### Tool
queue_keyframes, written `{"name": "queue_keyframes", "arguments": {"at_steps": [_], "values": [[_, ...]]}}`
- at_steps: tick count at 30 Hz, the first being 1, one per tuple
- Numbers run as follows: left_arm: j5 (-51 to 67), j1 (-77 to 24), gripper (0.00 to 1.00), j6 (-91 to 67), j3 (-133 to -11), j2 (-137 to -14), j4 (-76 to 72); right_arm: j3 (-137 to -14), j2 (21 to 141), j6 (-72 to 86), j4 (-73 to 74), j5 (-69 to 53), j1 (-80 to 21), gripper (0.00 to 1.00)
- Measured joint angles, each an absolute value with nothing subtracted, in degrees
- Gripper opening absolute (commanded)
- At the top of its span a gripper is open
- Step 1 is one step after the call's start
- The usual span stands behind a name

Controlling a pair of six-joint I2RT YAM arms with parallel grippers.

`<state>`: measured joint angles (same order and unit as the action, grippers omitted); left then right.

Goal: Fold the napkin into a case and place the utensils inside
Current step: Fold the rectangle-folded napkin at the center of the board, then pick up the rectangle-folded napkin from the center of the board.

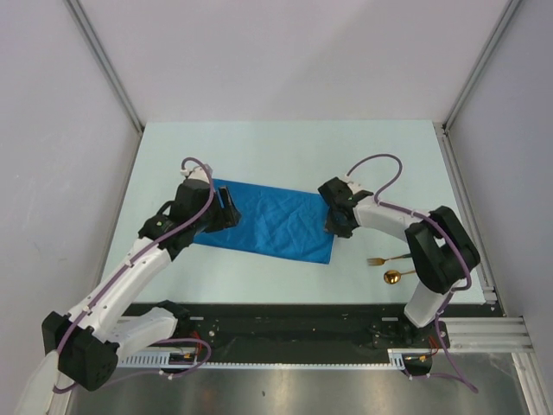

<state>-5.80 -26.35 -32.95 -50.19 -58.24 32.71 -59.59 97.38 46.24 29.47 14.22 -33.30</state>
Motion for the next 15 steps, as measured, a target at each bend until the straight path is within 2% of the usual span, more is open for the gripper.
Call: {"name": "queue_keyframes", "arguments": {"at_steps": [6,9,10,12,13,15], "values": [[-5.9,-26.3,0.71,-31.8,-50.2,-57.9,32.6,-61.9,101.1,47.0,30.2,16.4,-34.6,0.37],[-5.9,-26.3,0.72,-30.7,-50.2,-58.0,32.4,-62.8,101.9,47.7,31.0,17.1,-34.8,0.28],[-5.9,-26.3,0.72,-30.4,-50.2,-57.9,32.4,-63.0,102.1,48.1,31.4,17.5,-34.9,0.19],[-5.9,-26.3,0.73,-29.7,-50.2,-57.9,32.5,-63.1,102.3,48.8,31.9,18.2,-35.2,0.12],[-6.0,-26.3,0.73,-29.4,-50.2,-57.8,32.5,-63.2,102.3,49.2,31.8,18.4,-35.4,0.06],[-6.1,-26.3,0.73,-28.6,-50.3,-57.4,32.8,-63.7,102.8,50.1,31.9,19.0,-35.9,0.01]]}}
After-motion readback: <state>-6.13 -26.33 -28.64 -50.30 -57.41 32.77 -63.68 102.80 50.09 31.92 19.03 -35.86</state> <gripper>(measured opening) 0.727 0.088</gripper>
